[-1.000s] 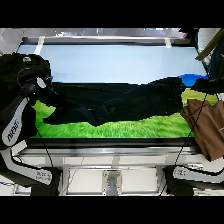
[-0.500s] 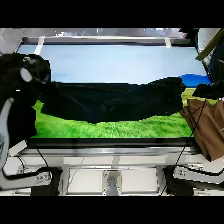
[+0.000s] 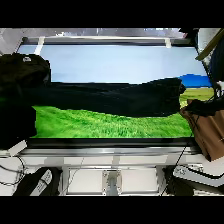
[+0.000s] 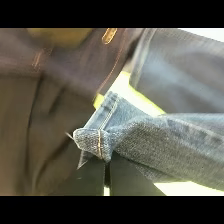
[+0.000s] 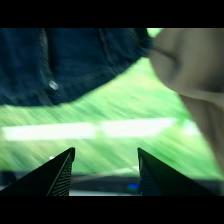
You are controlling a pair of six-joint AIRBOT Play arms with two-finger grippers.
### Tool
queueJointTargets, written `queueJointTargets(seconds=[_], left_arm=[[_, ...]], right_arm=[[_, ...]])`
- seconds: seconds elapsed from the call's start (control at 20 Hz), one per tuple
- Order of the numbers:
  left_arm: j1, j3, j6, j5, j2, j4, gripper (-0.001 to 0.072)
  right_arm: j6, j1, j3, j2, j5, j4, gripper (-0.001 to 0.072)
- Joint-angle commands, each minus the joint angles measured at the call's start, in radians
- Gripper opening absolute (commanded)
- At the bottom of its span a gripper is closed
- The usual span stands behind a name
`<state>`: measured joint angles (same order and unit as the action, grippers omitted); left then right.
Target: Fold the clothes and pants, and hang the long-sleeved shirts on hangers.
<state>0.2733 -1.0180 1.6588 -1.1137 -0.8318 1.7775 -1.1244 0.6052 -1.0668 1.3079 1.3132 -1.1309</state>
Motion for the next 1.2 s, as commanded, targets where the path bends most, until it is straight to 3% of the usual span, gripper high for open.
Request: queueJointTargets(seconds=[0.0, 0.35, 0.7, 1.0, 1.05, 1.1, 1.15], left_arm=[[0.089, 0.290, 0.002, 0.010, 0.146, 0.018, 0.0014], [0.144, 0.393, 0.007, 0.237, 0.169, 0.017, 0.0014], [0.145, 0.393, 0.017, 0.246, 0.169, 0.018, 0.0014], [0.145, 0.393, 0.017, 0.247, 0.169, 0.018, 0.0014], [0.145, 0.393, 0.017, 0.249, 0.169, 0.018, 0.0014], [0.145, 0.393, 0.017, 0.263, 0.169, 0.018, 0.0014], [0.145, 0.392, 0.017, 0.291, 0.169, 0.018, 0.0014]], right_arm=[[0.021, -0.011, 0.144, -0.004, -0.201, 0.160, 0.0446], [0.019, -0.057, 0.154, 0.044, -0.269, 0.157, 0.0446], [0.018, -0.057, 0.154, 0.135, -0.322, 0.184, 0.0446], [0.050, -0.079, 0.154, 0.200, -0.383, 0.331, 0.0443], [0.050, -0.093, 0.152, 0.199, -0.394, 0.332, 0.0372], [0.050, -0.105, 0.146, 0.199, -0.394, 0.335, 0.0164], [0.049, -0.112, 0.135, 0.198, -0.389, 0.335, 0.0040]])
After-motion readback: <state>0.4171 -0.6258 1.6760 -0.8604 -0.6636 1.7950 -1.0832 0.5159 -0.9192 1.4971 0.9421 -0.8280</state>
